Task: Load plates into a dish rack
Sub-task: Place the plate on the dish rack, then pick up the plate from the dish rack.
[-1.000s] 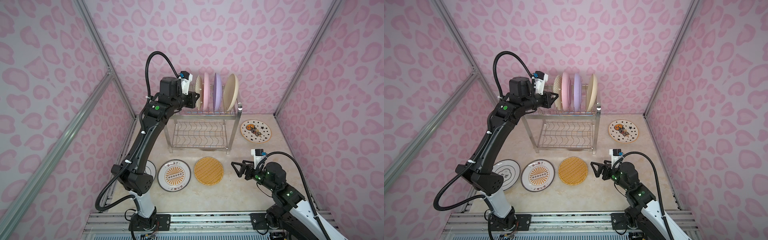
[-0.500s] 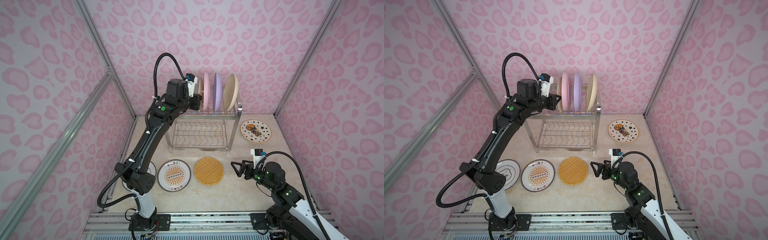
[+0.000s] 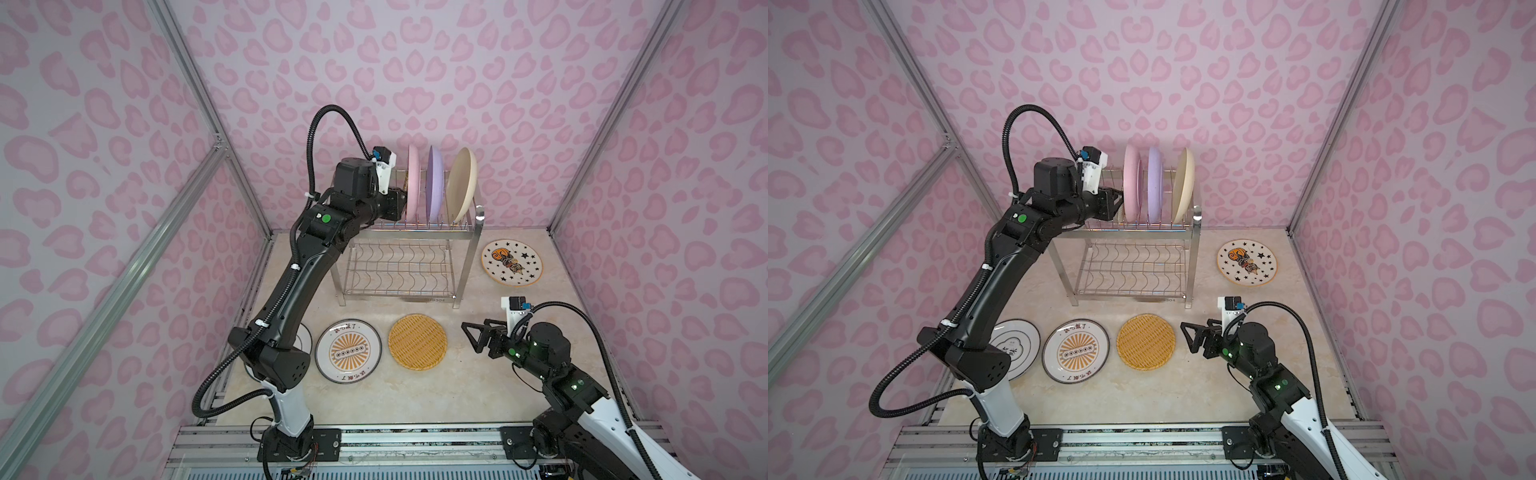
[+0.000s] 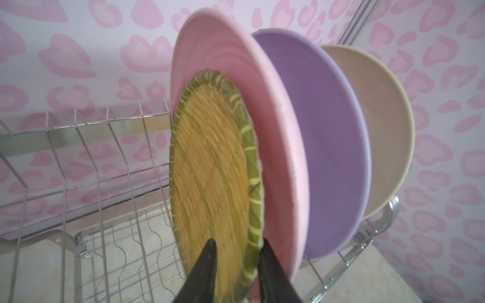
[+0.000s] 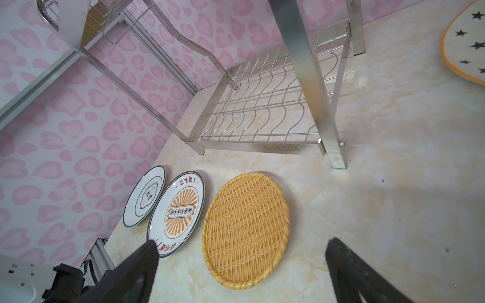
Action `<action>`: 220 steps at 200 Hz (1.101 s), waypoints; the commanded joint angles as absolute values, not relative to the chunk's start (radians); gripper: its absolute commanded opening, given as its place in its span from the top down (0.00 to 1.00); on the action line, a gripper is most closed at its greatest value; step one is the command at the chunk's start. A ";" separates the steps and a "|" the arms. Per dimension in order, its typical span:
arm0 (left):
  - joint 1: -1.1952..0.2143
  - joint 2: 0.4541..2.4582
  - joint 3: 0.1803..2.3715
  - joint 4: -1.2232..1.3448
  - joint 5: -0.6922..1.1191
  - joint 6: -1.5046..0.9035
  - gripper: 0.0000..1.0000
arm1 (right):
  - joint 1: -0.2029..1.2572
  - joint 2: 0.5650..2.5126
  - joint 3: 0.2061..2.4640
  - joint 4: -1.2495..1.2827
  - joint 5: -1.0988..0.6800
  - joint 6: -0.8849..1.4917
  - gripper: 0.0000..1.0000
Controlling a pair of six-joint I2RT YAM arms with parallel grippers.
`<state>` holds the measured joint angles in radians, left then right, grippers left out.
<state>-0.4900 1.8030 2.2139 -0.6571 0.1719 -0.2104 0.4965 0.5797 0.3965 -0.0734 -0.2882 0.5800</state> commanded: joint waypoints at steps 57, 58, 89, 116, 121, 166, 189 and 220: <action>-0.488 1.752 2.218 -0.649 0.122 -0.234 0.69 | 0.497 0.538 0.397 -0.091 -0.280 0.583 0.00; -0.488 1.752 2.218 -0.649 0.121 -0.234 0.69 | 0.496 0.537 0.397 -0.092 -0.280 0.584 0.00; -0.488 1.740 2.203 -0.641 0.124 -0.239 0.68 | 0.497 0.522 0.397 -0.101 -0.276 0.586 0.00; -0.488 1.725 2.177 -0.639 0.138 -0.246 0.65 | 0.498 0.520 0.397 -0.110 -0.268 0.586 0.00; -0.488 1.722 2.169 -0.640 0.138 -0.247 0.65 | 0.497 0.520 0.399 -0.113 -0.261 0.584 0.00; -0.488 1.631 2.060 -0.581 0.179 -0.294 0.44 | 0.494 0.540 0.443 -0.183 -0.135 0.557 0.00; -0.488 1.557 1.973 -0.528 0.186 -0.309 0.30 | 0.481 0.558 0.456 -0.175 -0.122 0.549 0.00; -0.488 1.506 1.915 -0.517 0.178 -0.280 0.31 | 0.454 0.603 0.459 -0.142 -0.154 0.565 0.00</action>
